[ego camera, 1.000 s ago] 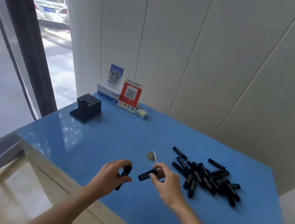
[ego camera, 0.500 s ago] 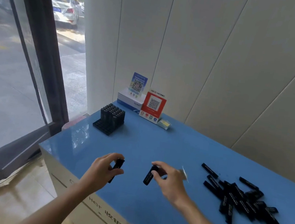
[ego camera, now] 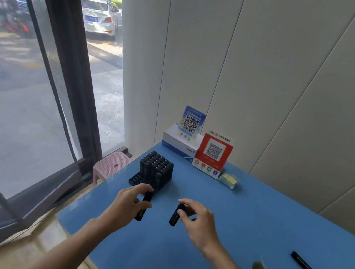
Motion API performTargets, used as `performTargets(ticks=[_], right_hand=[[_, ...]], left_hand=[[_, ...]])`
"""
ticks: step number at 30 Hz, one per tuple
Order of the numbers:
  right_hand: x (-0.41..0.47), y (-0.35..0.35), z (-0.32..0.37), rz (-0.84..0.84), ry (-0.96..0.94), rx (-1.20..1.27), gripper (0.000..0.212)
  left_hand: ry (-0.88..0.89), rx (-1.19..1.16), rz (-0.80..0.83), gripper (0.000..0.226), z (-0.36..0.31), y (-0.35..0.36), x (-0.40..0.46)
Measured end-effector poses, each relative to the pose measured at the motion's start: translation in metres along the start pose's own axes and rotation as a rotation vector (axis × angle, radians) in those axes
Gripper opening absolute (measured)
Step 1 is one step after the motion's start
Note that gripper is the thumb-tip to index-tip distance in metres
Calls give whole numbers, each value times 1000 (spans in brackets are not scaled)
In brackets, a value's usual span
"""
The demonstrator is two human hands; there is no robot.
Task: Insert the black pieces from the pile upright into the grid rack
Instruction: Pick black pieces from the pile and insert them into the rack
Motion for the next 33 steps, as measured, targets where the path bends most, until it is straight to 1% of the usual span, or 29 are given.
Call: performTargets(ticks=[7,11,13,15,20,24,27,30,33], right_hand=[[50,26,5,-35,11,5,21],[74,45,10,-83,33,-6,21],[85,56,13,-119,37,-30,21],[93,67,16,-149,41,-75,21],[109,92,23,-183,53,-190,22],[114,105,28,-260,95,-261,23],[116,111,31,-273,124,-353,24],[119,114,34,-287,163,-435,24],[124,117,37,-286,194,-487,24]], left_hand=[[54,31,19,34,20,-22,56],[85,19,50,30,34,-33,90],[135,28,45,31,44,-41,106],[191,58,67,30,51,-48,119],[331,49,168,25,57,-61,147],[404,61,240,24,60,-62,160],[451,44,298,23,63,-58,168],[514,70,307,17,66,-57,176],[576,68,291,17,68,-55,182]])
Point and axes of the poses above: each hand's wrist, its own x-axis towards the middle knuckle, its own y-axis out of the palm, z = x × y, the point moved 1 cm from there along x, towards the middle knuckle, and after that the axes turned 6 degrees about -y, right-handed, at the moved point
